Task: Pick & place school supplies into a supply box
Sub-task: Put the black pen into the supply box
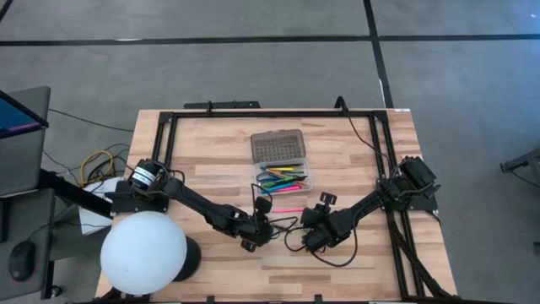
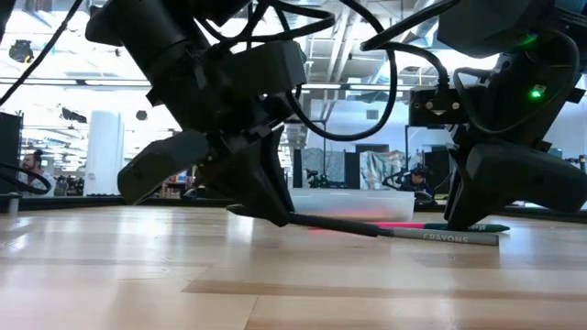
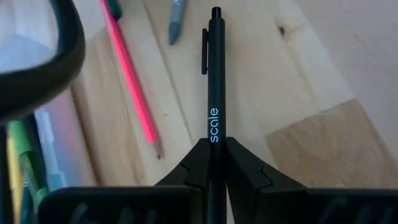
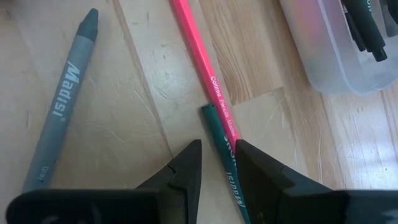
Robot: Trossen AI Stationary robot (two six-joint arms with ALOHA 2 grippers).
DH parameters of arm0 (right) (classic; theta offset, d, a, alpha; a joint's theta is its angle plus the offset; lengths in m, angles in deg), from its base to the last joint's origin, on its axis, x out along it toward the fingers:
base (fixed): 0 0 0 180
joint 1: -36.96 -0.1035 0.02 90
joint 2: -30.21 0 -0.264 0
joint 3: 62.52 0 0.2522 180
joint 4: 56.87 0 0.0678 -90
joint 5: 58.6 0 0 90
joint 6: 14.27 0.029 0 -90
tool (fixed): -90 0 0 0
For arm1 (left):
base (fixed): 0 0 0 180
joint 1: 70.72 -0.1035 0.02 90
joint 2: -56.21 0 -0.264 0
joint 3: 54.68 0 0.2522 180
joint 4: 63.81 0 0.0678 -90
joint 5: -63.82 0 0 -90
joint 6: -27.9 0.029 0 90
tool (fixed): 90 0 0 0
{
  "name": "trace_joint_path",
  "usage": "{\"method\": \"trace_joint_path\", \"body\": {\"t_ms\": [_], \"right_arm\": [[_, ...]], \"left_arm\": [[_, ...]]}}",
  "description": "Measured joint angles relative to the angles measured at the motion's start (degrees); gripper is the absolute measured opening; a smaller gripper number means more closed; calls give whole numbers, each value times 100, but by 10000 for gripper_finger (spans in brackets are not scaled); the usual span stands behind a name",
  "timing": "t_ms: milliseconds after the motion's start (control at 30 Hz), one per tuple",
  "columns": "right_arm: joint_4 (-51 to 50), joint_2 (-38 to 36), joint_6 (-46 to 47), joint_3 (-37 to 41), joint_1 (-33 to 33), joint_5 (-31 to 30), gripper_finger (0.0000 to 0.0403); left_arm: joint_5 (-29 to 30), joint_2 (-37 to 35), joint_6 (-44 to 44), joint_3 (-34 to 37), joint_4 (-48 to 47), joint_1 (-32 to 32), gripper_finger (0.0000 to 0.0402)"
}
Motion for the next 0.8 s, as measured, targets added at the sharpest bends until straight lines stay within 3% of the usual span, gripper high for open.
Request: {"method": "trace_joint_path", "body": {"t_ms": [467,800], "right_arm": [[2,0,2,0,0,-2,90],[20,0,2,0,2,0,90]], "left_arm": [[899,-225,-346,-22,48,25,22],[2161,-308,-949,-27,34,-147,25]]}}
